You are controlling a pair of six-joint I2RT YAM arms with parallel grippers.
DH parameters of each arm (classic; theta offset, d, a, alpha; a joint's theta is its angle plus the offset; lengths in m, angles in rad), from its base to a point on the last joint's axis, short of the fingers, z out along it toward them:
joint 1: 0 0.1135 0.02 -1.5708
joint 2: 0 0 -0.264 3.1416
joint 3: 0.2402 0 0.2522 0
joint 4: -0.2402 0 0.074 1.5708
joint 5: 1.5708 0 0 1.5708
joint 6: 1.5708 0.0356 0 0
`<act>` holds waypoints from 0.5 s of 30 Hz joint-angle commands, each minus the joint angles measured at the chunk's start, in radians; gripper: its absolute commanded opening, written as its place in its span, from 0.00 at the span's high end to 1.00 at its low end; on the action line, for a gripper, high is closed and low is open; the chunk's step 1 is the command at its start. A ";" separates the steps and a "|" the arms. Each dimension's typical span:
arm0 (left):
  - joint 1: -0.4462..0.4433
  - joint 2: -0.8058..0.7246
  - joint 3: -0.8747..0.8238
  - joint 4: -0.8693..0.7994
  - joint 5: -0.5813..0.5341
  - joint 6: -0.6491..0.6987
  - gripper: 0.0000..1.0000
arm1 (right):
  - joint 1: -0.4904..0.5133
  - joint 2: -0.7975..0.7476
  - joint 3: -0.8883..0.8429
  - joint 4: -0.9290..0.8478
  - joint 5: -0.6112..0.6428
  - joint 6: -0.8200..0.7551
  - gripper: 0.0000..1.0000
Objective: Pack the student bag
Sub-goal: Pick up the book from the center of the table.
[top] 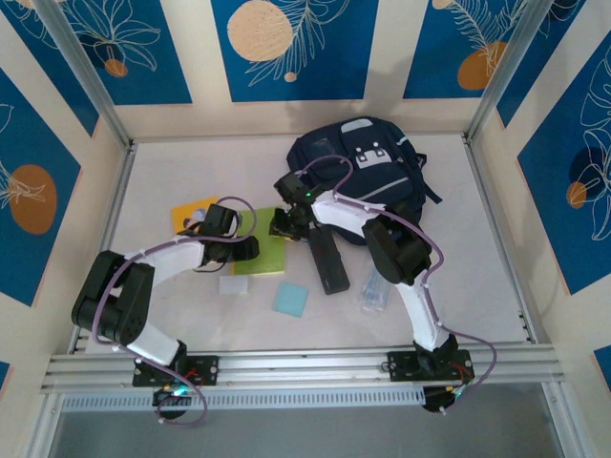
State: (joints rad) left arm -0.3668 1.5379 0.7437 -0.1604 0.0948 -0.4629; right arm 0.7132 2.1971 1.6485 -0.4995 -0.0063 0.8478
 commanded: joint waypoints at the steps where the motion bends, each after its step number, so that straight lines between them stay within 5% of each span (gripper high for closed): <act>1: 0.008 0.042 -0.038 -0.020 0.023 -0.010 0.36 | 0.013 -0.062 -0.010 0.035 -0.083 0.014 0.67; 15: 0.008 0.037 -0.031 -0.026 0.022 -0.019 0.36 | 0.002 -0.113 -0.031 0.039 -0.146 0.030 0.73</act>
State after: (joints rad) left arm -0.3664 1.5394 0.7437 -0.1566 0.0948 -0.4641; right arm 0.7132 2.0979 1.6356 -0.4675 -0.0895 0.8635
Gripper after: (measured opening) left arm 0.642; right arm 0.279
